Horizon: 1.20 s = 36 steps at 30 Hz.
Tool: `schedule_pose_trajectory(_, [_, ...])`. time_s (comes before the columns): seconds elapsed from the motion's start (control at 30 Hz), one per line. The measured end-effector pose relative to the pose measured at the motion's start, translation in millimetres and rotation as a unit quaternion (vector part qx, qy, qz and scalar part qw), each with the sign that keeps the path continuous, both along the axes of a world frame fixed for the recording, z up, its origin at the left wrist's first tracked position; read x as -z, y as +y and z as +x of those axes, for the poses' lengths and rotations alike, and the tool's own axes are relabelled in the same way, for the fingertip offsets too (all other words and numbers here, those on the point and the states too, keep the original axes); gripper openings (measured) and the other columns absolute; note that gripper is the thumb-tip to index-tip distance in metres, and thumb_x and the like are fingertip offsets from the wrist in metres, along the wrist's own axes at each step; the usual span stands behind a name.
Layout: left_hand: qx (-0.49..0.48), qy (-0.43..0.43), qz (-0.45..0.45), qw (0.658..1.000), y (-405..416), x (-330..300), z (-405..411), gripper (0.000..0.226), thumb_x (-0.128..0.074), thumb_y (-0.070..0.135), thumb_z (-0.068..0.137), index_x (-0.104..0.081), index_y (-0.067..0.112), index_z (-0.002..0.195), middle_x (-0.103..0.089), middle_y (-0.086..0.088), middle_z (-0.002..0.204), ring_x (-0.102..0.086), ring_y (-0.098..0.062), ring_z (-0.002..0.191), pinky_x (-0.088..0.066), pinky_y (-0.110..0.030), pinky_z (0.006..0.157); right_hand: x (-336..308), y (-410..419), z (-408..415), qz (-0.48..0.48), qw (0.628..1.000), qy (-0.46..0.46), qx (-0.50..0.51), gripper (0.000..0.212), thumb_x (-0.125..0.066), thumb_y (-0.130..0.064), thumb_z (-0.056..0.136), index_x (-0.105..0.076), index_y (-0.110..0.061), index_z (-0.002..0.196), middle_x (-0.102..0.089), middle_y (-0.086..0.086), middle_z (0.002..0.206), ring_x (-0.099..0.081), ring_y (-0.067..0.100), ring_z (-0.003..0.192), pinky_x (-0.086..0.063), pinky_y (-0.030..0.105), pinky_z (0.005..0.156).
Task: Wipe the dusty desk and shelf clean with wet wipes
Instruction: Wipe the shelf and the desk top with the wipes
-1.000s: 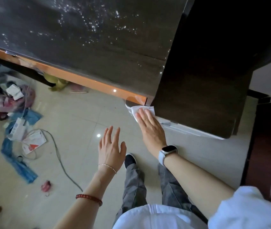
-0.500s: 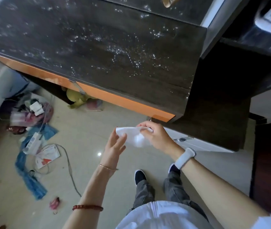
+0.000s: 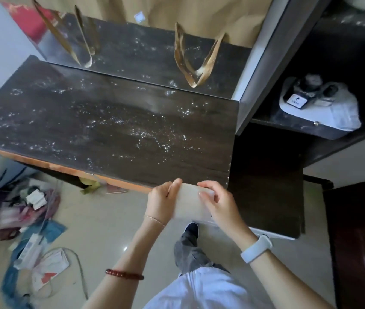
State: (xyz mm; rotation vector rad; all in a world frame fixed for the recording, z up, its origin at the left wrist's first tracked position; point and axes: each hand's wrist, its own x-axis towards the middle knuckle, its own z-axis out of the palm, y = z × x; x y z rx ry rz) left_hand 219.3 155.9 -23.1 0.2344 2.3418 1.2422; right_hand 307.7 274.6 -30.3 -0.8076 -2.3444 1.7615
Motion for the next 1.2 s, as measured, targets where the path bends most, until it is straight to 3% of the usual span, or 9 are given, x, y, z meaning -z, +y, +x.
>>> schedule_pose_trajectory(0.1, [0.091, 0.026, -0.136, 0.986, 27, -3, -28, 0.055, -0.048, 0.04, 0.089, -0.028, 0.014, 0.045, -0.032, -0.001, 0.047, -0.033, -0.028, 0.062, -0.029, -0.032, 0.056, 4, 32, -17, 0.063, 0.996, -0.013, 0.058, 0.014, -0.052, -0.007, 0.089, -0.064, -0.014, 0.089, -0.062, -0.011, 0.082, -0.056, -0.002, 0.076, -0.038, 0.006, 0.065])
schedule_pose_trajectory(0.17, [0.142, 0.054, -0.171, 0.973, 42, 1, -41, 0.041, -0.051, 0.042, 0.087, -0.051, 0.017, 0.054, -0.052, -0.003, 0.064, -0.049, -0.028, 0.072, -0.038, -0.029, 0.064, 11, 50, -24, 0.11, 0.99, -0.044, 0.079, 0.014, -0.05, -0.007, 0.09, -0.065, -0.008, 0.09, -0.064, -0.004, 0.084, -0.058, 0.011, 0.08, -0.039, 0.013, 0.068])
schedule_pose_trajectory(0.27, [0.161, 0.119, -0.161, 0.967, 56, 10, -57, 0.02, -0.055, 0.03, 0.086, -0.064, 0.017, 0.099, -0.059, -0.008, 0.101, -0.053, -0.029, 0.097, -0.045, -0.036, 0.084, 24, 63, -24, 0.268, 0.954, -0.112, 0.072, 0.018, -0.055, -0.004, 0.086, -0.064, -0.005, 0.102, -0.062, 0.013, 0.105, -0.056, 0.031, 0.1, -0.046, 0.036, 0.084])
schedule_pose_trajectory(0.4, [0.162, 0.201, -0.183, 0.949, 57, 23, -72, 0.021, -0.052, 0.02, 0.084, -0.062, 0.01, 0.1, -0.059, -0.015, 0.104, -0.052, -0.039, 0.095, -0.042, -0.045, 0.079, 41, 45, -11, 0.419, 0.901, -0.11, -0.029, 0.036, -0.046, -0.008, 0.086, -0.053, -0.01, 0.122, -0.051, 0.016, 0.132, -0.04, 0.031, 0.127, -0.03, 0.049, 0.107])
schedule_pose_trajectory(0.5, [0.181, 0.222, -0.187, 0.94, 55, 26, -83, 0.035, -0.039, 0.031, 0.081, -0.062, 0.01, 0.098, -0.059, -0.016, 0.106, -0.053, -0.04, 0.098, -0.043, -0.048, 0.078, 56, 25, -11, 0.424, 0.886, -0.14, -0.129, 0.045, -0.015, -0.025, 0.097, -0.037, -0.009, 0.133, -0.042, 0.015, 0.142, -0.021, 0.026, 0.135, -0.008, 0.043, 0.113])
schedule_pose_trajectory(0.57, [0.195, 0.229, -0.192, 0.934, 59, 26, -100, 0.047, -0.03, 0.037, 0.078, -0.061, 0.012, 0.104, -0.057, -0.014, 0.116, -0.049, -0.038, 0.108, -0.041, -0.051, 0.085, 62, 27, -24, 0.412, 0.886, -0.179, -0.113, 0.053, -0.006, -0.032, 0.098, -0.031, -0.006, 0.136, -0.038, 0.017, 0.144, -0.02, 0.028, 0.137, -0.008, 0.043, 0.112])
schedule_pose_trajectory(0.73, [0.234, 0.213, -0.216, 0.924, 71, 29, -160, 0.049, -0.036, 0.037, 0.086, -0.046, 0.017, 0.129, -0.037, -0.011, 0.143, -0.023, -0.031, 0.135, -0.022, -0.052, 0.105, 64, 72, -102, 0.411, 0.876, -0.249, -0.033, 0.052, -0.023, -0.036, 0.093, -0.035, -0.011, 0.137, -0.039, 0.019, 0.143, -0.037, 0.039, 0.13, -0.031, 0.055, 0.104])
schedule_pose_trajectory(1.0, [0.392, 0.243, -0.264, 0.847, 95, 46, -245, 0.056, -0.036, 0.041, 0.092, -0.018, 0.024, 0.143, -0.005, -0.004, 0.155, 0.006, -0.026, 0.141, -0.002, -0.055, 0.111, 61, 9, -64, 0.415, 0.861, -0.292, 0.038, 0.051, -0.017, -0.038, 0.096, -0.026, -0.017, 0.143, -0.031, 0.017, 0.147, -0.026, 0.035, 0.137, -0.028, 0.051, 0.109])
schedule_pose_trajectory(1.2, [0.442, 0.276, -0.238, 0.82, 100, 54, -254, 0.05, -0.032, 0.041, 0.094, -0.021, 0.029, 0.141, -0.011, 0.001, 0.155, -0.001, -0.022, 0.142, -0.004, -0.051, 0.111, 45, 13, -79, 0.419, 0.83, -0.341, 0.14, 0.05, -0.026, -0.038, 0.091, -0.047, -0.013, 0.129, -0.056, 0.018, 0.12, -0.058, 0.031, 0.091, -0.05, 0.034, 0.069])
